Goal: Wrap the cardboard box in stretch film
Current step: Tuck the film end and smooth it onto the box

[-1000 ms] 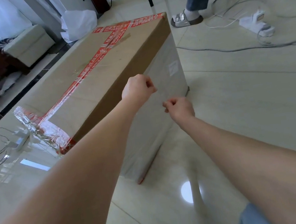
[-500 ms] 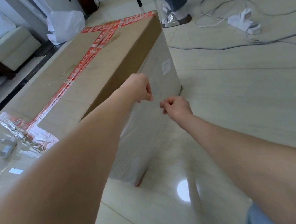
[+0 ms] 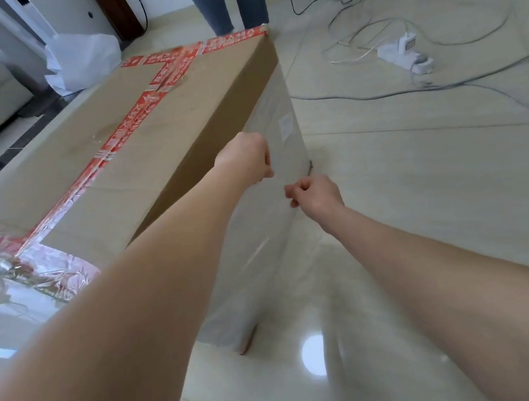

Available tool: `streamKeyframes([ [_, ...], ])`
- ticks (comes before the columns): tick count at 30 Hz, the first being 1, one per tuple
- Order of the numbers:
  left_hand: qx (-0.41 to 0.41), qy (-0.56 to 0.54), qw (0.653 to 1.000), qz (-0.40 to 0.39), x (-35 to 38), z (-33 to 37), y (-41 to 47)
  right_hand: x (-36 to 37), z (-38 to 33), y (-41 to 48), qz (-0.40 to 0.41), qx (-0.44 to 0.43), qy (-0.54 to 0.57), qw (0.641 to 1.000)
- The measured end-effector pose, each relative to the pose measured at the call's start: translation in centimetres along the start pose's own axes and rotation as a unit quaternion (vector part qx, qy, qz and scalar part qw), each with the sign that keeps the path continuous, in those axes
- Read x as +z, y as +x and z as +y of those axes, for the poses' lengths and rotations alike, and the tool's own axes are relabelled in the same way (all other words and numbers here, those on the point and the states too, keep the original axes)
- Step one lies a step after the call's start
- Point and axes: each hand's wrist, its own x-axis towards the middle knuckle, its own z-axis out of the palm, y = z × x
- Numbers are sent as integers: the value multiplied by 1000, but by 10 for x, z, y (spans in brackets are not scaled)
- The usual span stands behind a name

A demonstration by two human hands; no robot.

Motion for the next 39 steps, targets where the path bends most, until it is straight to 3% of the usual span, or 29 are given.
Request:
streamKeyframes([
  [5, 28, 40, 999, -12, -2, -5, 7, 15, 8, 7, 22, -8, 6, 1000],
  [10, 44, 49, 998, -5, -1, -17, 11, 21, 15, 3, -11, -31, 110, 993],
  [14, 51, -13, 999, -6, 2, -22, 15, 26, 24, 0, -69, -8, 40, 997],
  [18, 39, -41, 998, -36, 11, -23, 17, 27, 37, 7, -6, -8, -68, 998],
  [26, 24, -36, 999, -15, 23, -21, 7, 20, 55, 6, 51, 10, -139, 989],
  [28, 24, -26, 999, -20, 20, -21, 1, 21, 54, 7, 54, 3, -110, 992],
  [33, 20, 45, 999, 22, 15, -18, -6, 22, 54, 3, -18, 21, 120, 992],
  [36, 4, 61, 998, 36, 17, -14, -5, 16, 62, 5, -26, 26, 114, 993],
  [39, -9, 72, 997, 40, 18, -11, -2, 11, 68, 12, 21, 32, 40, 998],
])
